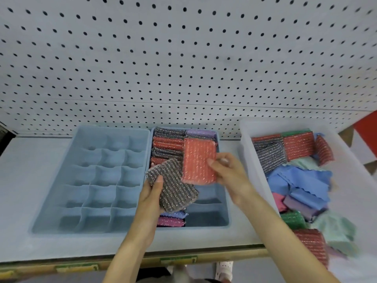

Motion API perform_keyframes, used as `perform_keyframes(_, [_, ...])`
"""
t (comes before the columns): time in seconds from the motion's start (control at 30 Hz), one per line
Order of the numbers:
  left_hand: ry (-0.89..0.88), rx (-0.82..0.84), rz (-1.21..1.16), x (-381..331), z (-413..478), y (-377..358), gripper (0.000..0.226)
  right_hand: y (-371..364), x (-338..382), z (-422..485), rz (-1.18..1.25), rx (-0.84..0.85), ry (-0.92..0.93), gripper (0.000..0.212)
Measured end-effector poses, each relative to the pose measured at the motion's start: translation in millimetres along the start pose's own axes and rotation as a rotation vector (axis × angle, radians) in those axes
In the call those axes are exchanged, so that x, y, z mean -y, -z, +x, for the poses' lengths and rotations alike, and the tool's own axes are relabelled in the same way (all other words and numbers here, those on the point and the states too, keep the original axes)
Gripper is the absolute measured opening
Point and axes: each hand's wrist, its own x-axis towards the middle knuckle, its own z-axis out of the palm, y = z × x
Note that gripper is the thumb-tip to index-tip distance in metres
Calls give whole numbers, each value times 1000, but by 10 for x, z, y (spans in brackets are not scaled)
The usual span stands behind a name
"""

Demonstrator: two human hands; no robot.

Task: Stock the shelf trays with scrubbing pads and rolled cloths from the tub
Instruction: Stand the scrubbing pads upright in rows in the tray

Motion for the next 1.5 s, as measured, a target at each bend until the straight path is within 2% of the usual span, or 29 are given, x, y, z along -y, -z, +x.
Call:
perform_keyframes(0.07, [31,-29,-20,4,-3,11,25,87,99,208,-175,-162,178,21])
perform_keyframes(0.13, [42,-69,-33,-13,-13,31,18,136,174,375,-428,-246,405,22])
perform_keyframes(0.27, [34,-97,-25,-43,-36,86,14,108,38,646,-1147,-160,755,19])
perform_keyframes(0.37, [24,-104,-9,-57,-53,113,13,1,-96,806,-1408,-150,985,26])
perform_keyframes(0.43, [13,-102,6,-59,-65,117,13,-48,-162,902,-1498,-155,1043,31])
perform_keyframes(0.57, [4,-87,18,-49,-83,120,13,-26,-292,963,-1427,-115,913,25])
perform_keyframes(0.67, [-10,-59,29,-49,-93,113,17,-30,-233,916,-1175,-88,753,17])
perform_keyframes(0.77, [-25,-40,27,-62,-84,95,16,-72,-37,590,-730,-197,548,18])
perform_keyframes(0.8, [-27,-35,32,-64,-77,83,17,-110,14,405,-532,-140,415,15])
perform_keyframes(0.83, [-29,-33,35,-65,-71,65,17,-160,39,214,-340,-2,245,15])
perform_keyframes(0.9, [-43,-22,38,-77,-65,16,22,-254,4,-117,-118,291,-76,24])
perform_keyframes(0.93, [-51,-14,41,-84,-63,-8,28,-280,-41,-215,-47,360,-162,27])
perform_keyframes(1.0, [-63,4,42,-95,-59,-41,38,-310,-102,-293,105,361,-224,27])
perform_keyframes(1.13, [-75,56,-8,-84,-51,-43,37,-337,-162,-283,179,263,-185,23])
perform_keyframes(1.23, [-97,40,-43,-104,-42,-7,27,-317,-180,-258,104,170,-157,21])
perform_keyframes(1.3, [-100,-14,-63,-135,-16,58,23,-241,-140,-174,15,33,-91,20])
perform_keyframes(1.37, [-81,-82,-97,-162,25,150,22,-118,-83,-17,-131,-140,105,18])
perform_keyframes(1.43, [-63,-113,-127,-179,61,230,22,19,-32,181,-464,-249,383,13])
perform_keyframes(1.5, [-56,-110,-122,-178,67,275,21,116,2,387,-817,-209,656,16])
